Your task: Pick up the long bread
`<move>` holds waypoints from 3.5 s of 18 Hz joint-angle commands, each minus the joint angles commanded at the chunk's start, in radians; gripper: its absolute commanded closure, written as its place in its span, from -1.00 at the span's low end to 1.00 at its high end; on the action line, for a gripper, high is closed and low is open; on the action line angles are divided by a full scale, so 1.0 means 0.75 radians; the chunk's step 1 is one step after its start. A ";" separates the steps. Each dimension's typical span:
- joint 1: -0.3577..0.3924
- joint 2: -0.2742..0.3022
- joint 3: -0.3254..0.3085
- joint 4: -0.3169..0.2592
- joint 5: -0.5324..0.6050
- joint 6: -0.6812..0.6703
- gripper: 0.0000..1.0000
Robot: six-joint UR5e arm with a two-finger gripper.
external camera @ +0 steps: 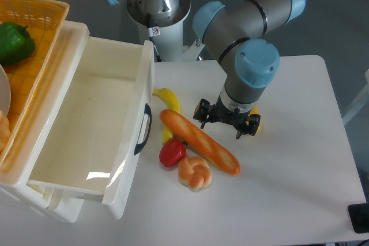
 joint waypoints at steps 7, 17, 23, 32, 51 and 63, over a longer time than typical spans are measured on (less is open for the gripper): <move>-0.006 -0.043 -0.098 0.092 -0.008 -0.170 -1.00; -0.047 -0.129 -0.127 0.135 0.014 -0.193 -1.00; -0.059 -0.139 -0.155 0.137 0.080 -0.209 -1.00; -0.061 -0.158 -0.155 0.143 0.104 -0.252 -1.00; -0.057 -0.182 -0.108 0.139 0.176 -0.360 -1.00; -0.066 -0.207 -0.059 0.139 0.180 -0.575 -1.00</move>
